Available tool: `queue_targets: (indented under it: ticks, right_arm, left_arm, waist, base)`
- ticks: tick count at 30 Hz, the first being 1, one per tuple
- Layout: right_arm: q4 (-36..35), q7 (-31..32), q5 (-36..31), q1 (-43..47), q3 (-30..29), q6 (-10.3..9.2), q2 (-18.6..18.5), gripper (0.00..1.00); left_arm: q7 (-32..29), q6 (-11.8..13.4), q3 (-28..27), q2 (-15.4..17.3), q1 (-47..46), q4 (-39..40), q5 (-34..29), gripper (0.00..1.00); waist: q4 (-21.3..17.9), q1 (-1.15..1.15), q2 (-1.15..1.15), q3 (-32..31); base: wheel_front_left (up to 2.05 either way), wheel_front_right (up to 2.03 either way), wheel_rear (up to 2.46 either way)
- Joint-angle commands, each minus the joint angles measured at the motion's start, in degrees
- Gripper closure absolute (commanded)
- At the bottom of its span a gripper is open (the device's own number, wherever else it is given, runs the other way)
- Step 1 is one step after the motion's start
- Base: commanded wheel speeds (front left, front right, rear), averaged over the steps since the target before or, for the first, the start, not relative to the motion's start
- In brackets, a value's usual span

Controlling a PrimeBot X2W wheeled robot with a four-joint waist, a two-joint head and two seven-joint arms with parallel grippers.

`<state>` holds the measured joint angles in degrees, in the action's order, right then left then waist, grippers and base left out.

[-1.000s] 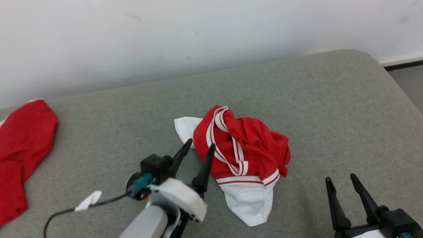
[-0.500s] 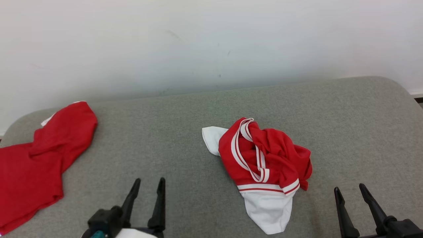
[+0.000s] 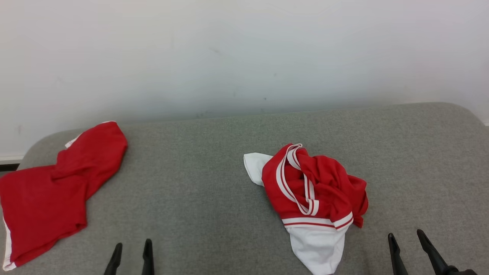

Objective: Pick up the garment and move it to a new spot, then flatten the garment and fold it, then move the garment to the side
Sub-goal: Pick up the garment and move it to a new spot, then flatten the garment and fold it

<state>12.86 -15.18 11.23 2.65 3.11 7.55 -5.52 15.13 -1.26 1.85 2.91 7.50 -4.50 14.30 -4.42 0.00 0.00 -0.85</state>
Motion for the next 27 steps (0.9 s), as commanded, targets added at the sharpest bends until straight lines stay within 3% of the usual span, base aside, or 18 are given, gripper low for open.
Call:
queue_targets:
  ticks: [1, 27]
  right_arm:
    - [0.14, 0.05, -0.41, 1.06, -0.37, -0.12, 0.01, 0.00]
    - [-2.26, 0.05, -1.95, -0.26, 0.77, -0.12, 0.73, 0.00]
  left_arm:
    - [0.03, -0.40, -0.49, 0.10, 1.08, 0.28, -0.66, 0.00]
    - [0.03, -1.49, 0.09, 0.06, 1.16, 0.78, 0.50, 0.00]
  waist:
    - [0.19, 0.00, 0.00, -0.18]
    - [0.34, 0.00, 0.00, -0.10]
  base:
    - [0.00, 0.00, 0.00]
    - [0.00, 0.00, 0.00]
